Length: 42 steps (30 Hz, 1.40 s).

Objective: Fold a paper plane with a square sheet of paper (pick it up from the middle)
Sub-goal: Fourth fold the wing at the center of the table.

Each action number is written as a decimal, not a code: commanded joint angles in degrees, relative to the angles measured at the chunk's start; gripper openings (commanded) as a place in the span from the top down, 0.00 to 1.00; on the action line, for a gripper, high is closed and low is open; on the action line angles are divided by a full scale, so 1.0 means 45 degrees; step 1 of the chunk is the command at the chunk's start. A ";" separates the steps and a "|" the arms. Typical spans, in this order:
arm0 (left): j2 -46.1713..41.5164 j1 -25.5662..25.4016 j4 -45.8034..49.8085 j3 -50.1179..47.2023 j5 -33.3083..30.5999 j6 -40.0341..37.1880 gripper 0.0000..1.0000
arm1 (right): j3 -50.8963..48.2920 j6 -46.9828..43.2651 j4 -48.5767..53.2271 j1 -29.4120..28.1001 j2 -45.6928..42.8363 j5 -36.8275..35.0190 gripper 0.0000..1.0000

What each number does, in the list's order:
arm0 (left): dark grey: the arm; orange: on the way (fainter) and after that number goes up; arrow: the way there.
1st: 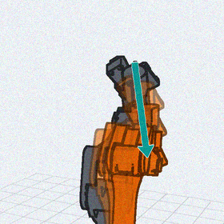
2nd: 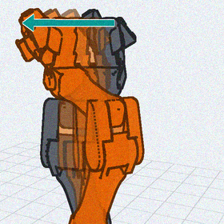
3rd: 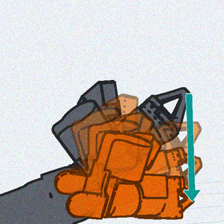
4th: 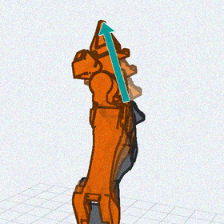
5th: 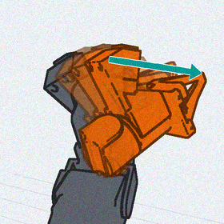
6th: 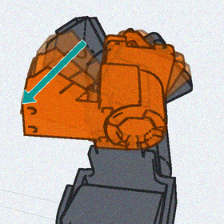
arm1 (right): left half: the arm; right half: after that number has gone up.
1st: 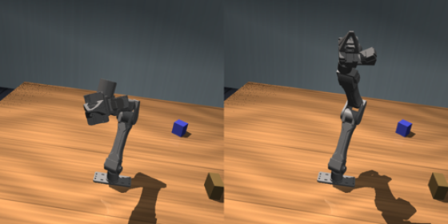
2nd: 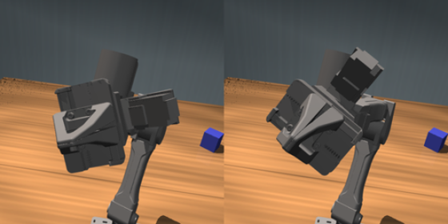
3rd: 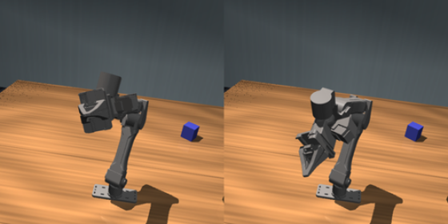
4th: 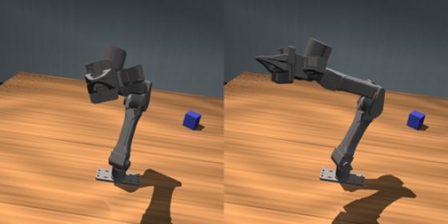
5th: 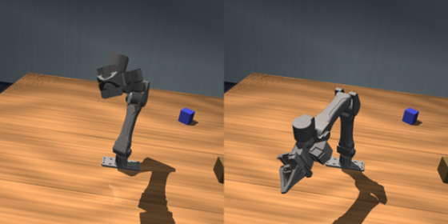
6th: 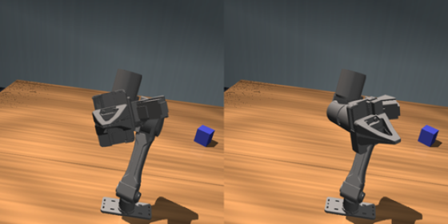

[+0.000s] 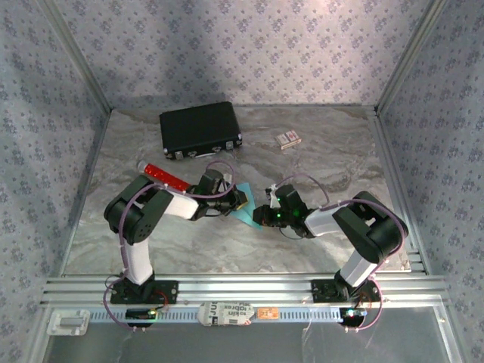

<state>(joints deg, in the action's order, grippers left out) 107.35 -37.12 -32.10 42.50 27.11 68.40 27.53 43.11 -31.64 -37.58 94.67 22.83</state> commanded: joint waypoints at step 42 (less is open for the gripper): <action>0.0705 0.0078 0.0973 0.0324 0.0230 -0.0506 0.96 | -0.0331 0.0198 0.2419 -0.0110 -0.0977 0.0522 0.84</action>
<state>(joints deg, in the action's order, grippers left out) 109.58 -37.01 -30.85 44.86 28.88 67.07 27.83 43.99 -24.60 -37.65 91.09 23.57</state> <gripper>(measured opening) 0.043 0.161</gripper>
